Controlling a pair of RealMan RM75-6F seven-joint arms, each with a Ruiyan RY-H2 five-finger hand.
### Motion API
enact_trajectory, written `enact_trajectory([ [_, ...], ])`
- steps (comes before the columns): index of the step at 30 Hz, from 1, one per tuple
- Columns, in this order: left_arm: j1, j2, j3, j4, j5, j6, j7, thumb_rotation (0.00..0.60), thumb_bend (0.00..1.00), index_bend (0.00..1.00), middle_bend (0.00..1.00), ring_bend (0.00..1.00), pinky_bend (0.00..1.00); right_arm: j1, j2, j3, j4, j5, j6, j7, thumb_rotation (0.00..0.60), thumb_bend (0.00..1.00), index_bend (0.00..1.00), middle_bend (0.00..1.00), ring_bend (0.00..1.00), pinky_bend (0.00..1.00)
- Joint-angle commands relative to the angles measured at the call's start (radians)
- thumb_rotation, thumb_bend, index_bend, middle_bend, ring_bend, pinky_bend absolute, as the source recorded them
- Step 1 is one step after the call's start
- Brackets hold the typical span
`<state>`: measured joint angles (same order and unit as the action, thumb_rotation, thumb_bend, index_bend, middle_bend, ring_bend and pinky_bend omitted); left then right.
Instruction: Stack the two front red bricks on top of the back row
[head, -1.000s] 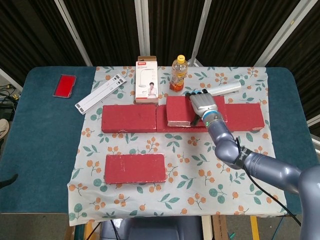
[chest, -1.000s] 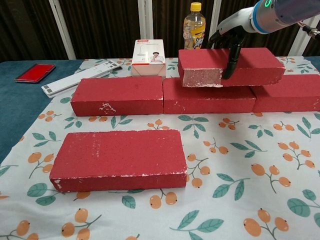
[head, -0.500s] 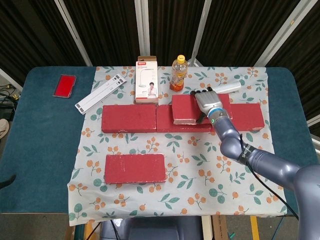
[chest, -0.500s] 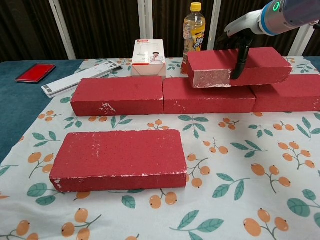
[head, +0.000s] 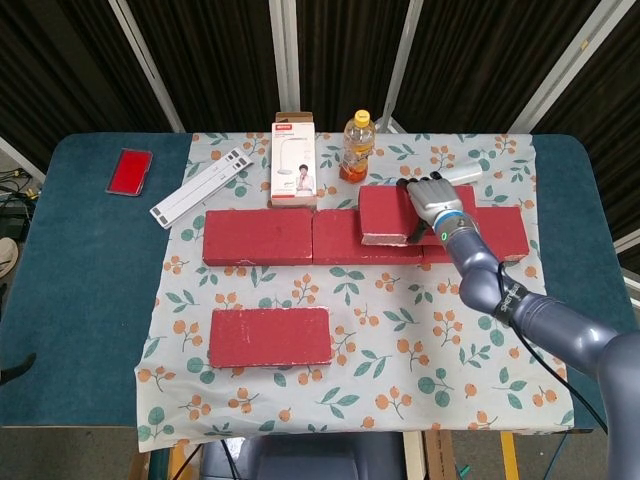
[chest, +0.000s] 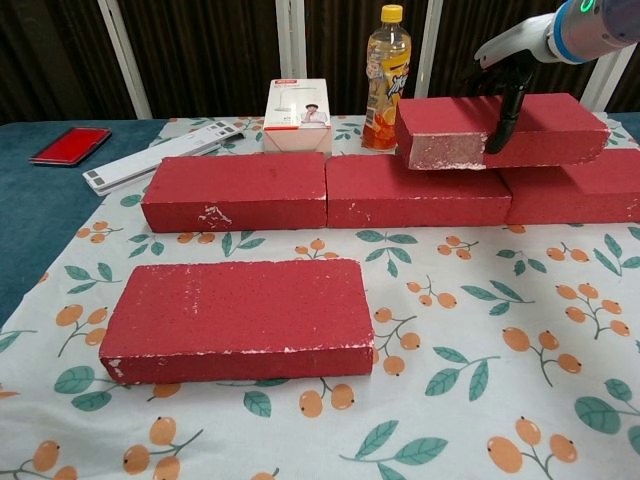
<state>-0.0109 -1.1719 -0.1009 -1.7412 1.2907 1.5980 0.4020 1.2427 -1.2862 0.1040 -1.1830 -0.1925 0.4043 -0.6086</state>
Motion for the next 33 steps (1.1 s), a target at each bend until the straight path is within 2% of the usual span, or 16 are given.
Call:
enact_trajectory([
  [1, -0.002, -0.001, 0.000, 0.000, -0.003, -0.004, 0.002, 0.600, 0.03, 0.04, 0.00, 0.00, 0.17, -0.008, 0.005, -0.009, 0.003, -0.022, -0.009, 0.026, 0.600, 0.15, 0.32, 0.32, 0.25, 0.00],
  [17, -0.010, -0.003, -0.007, 0.007, -0.009, -0.017, -0.006, 0.600, 0.03, 0.04, 0.00, 0.00, 0.17, -0.015, -0.007, -0.019, -0.019, -0.131, 0.017, 0.155, 0.600, 0.15, 0.32, 0.32, 0.25, 0.00],
  [33, -0.007, -0.005, -0.001, 0.002, 0.003, -0.008, 0.002, 0.600, 0.03, 0.04, 0.00, 0.00, 0.17, -0.022, -0.032, -0.051, 0.012, -0.189, 0.024, 0.231, 0.600, 0.15, 0.32, 0.32, 0.25, 0.00],
])
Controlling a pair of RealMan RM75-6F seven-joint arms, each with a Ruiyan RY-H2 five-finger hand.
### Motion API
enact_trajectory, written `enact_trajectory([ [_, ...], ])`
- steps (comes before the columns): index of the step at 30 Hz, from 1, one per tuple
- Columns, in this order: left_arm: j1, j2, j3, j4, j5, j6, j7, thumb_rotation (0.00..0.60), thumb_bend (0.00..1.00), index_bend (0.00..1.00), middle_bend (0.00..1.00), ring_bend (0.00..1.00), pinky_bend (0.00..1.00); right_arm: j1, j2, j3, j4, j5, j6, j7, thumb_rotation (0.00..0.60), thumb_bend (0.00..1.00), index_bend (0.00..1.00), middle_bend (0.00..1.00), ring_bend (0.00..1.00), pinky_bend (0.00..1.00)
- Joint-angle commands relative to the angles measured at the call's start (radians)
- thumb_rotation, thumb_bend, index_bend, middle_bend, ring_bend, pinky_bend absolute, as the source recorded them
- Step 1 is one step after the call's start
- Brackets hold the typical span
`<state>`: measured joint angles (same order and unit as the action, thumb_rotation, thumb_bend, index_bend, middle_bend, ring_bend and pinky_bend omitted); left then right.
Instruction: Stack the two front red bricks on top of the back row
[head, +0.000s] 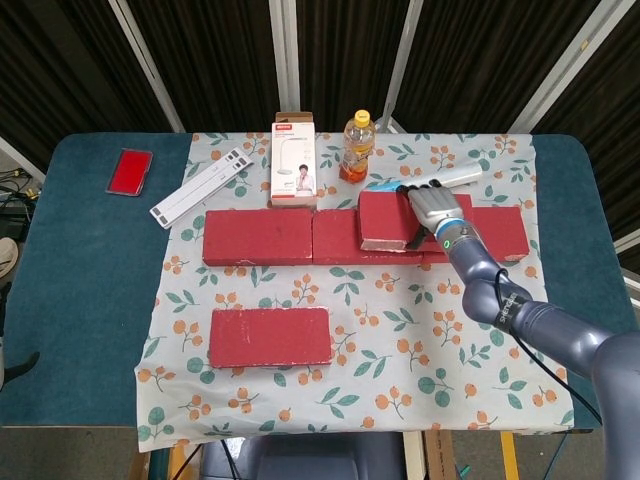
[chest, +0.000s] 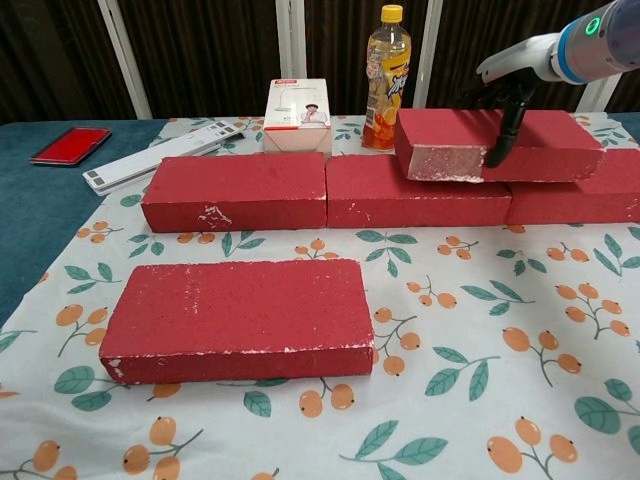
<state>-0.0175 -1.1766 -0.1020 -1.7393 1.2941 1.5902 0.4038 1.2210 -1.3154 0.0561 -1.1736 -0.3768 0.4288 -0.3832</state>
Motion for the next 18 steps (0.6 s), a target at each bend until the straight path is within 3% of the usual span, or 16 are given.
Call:
enact_trajectory([
  [1, 0.000, 0.000, -0.001, 0.000, -0.002, 0.000, 0.000, 0.600, 0.03, 0.04, 0.00, 0.00, 0.17, -0.001, -0.003, -0.005, 0.005, -0.008, -0.002, 0.010, 0.600, 0.16, 0.32, 0.32, 0.25, 0.00],
  [18, -0.004, -0.008, -0.001, 0.002, -0.006, -0.006, 0.014, 0.600, 0.03, 0.04, 0.00, 0.00, 0.17, -0.012, -0.026, -0.025, 0.031, -0.061, -0.012, 0.078, 0.600, 0.15, 0.32, 0.32, 0.25, 0.00],
])
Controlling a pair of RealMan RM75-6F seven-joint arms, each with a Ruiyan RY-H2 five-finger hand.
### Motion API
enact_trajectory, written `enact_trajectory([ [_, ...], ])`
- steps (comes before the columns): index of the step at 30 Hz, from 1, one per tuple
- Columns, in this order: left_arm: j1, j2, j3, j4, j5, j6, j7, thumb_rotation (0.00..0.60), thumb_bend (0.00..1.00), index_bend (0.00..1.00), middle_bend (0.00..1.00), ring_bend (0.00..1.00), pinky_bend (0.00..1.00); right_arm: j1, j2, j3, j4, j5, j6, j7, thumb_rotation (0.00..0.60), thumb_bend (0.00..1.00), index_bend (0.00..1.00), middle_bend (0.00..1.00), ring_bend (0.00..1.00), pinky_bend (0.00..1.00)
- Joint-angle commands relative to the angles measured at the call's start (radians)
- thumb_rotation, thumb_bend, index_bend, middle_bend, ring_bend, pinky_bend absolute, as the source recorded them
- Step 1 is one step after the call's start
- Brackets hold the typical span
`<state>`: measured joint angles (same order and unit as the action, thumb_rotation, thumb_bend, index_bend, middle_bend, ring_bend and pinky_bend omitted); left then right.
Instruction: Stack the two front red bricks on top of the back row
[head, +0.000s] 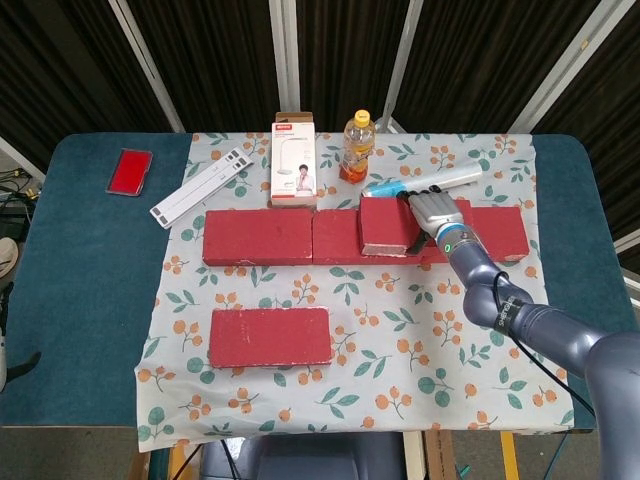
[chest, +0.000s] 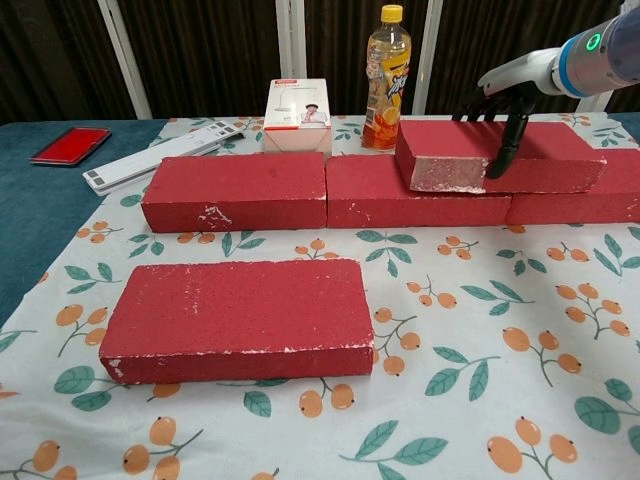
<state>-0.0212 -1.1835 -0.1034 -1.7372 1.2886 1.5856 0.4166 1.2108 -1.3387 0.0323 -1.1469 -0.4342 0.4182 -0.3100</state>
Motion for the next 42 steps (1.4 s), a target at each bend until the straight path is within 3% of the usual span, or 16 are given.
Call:
enact_trajectory([
  [1, -0.001, -0.001, 0.000, 0.000, 0.000, -0.002, 0.003, 0.600, 0.03, 0.04, 0.00, 0.00, 0.17, -0.003, -0.005, -0.002, 0.007, -0.008, -0.001, 0.009, 0.600, 0.15, 0.32, 0.32, 0.25, 0.00],
  [7, -0.001, -0.003, 0.000, -0.001, -0.001, 0.000, 0.007, 0.600, 0.03, 0.04, 0.00, 0.00, 0.17, -0.008, -0.013, -0.004, 0.019, -0.026, 0.004, 0.028, 0.600, 0.16, 0.32, 0.32, 0.20, 0.00],
  [11, -0.002, -0.003, 0.000, -0.001, -0.002, -0.001, 0.009, 0.600, 0.03, 0.04, 0.00, 0.00, 0.17, -0.007, -0.004, -0.014, 0.016, -0.038, -0.010, 0.032, 0.600, 0.15, 0.30, 0.22, 0.11, 0.00],
  [18, -0.004, -0.005, 0.001, -0.001, -0.002, -0.004, 0.011, 0.600, 0.03, 0.04, 0.00, 0.00, 0.17, 0.006, 0.015, -0.033, -0.002, -0.043, -0.041, 0.044, 0.600, 0.15, 0.17, 0.10, 0.01, 0.00],
  [27, -0.004, -0.005, 0.001, 0.001, -0.005, -0.006, 0.012, 0.600, 0.03, 0.04, 0.00, 0.00, 0.17, 0.017, 0.015, -0.054, -0.010, -0.022, -0.014, 0.062, 0.600, 0.15, 0.03, 0.03, 0.00, 0.00],
  [42, -0.005, -0.008, 0.001, -0.001, -0.007, -0.005, 0.020, 0.600, 0.03, 0.04, 0.00, 0.00, 0.17, 0.024, 0.004, -0.077, -0.009, 0.012, 0.024, 0.069, 0.600, 0.15, 0.00, 0.00, 0.00, 0.00],
])
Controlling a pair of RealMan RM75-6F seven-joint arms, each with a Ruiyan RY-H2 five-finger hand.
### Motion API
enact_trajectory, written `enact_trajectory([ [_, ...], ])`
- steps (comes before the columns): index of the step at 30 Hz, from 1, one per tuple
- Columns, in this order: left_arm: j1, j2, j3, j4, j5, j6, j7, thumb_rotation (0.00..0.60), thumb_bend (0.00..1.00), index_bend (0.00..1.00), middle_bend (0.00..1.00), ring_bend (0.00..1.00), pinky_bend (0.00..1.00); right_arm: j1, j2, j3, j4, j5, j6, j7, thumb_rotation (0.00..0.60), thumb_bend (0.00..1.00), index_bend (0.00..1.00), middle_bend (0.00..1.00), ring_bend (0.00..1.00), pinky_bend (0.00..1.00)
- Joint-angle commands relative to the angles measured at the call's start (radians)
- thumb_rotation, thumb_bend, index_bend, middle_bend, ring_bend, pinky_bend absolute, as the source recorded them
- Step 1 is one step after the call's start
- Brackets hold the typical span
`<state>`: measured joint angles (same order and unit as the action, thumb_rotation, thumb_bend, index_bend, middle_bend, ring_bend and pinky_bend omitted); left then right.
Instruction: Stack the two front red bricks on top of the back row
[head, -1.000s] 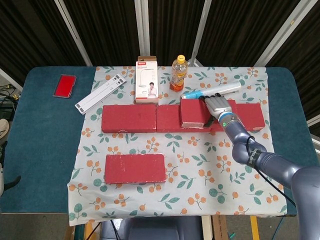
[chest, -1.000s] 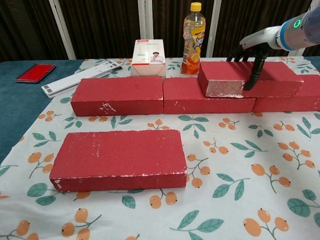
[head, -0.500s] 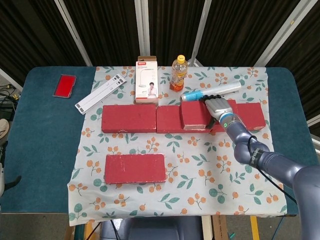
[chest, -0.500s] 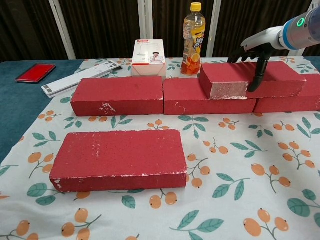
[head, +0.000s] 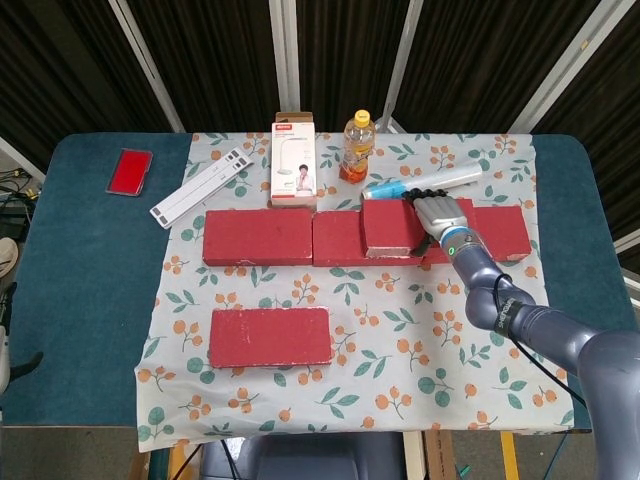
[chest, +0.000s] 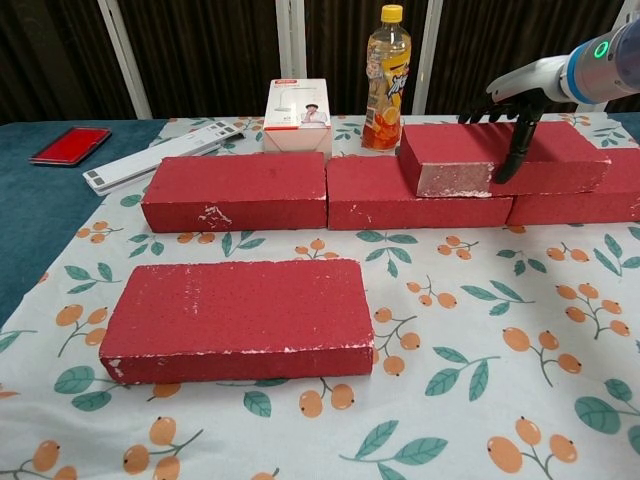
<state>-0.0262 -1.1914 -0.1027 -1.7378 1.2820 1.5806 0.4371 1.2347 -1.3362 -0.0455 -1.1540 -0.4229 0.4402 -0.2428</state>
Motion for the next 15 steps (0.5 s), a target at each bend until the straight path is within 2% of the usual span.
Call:
enact_trajectory([
  [1, 0.000, 0.000, 0.000, 0.000, 0.000, -0.001, 0.000, 0.600, 0.03, 0.04, 0.00, 0.00, 0.17, 0.000, 0.002, 0.002, -0.004, 0.002, 0.005, 0.004, 0.600, 0.15, 0.00, 0.00, 0.00, 0.00],
  [15, 0.002, 0.000, -0.001, 0.000, 0.002, 0.007, -0.004, 0.600, 0.03, 0.04, 0.00, 0.00, 0.17, 0.006, 0.022, -0.008, -0.034, 0.011, 0.013, 0.004, 0.600, 0.15, 0.00, 0.00, 0.00, 0.00],
])
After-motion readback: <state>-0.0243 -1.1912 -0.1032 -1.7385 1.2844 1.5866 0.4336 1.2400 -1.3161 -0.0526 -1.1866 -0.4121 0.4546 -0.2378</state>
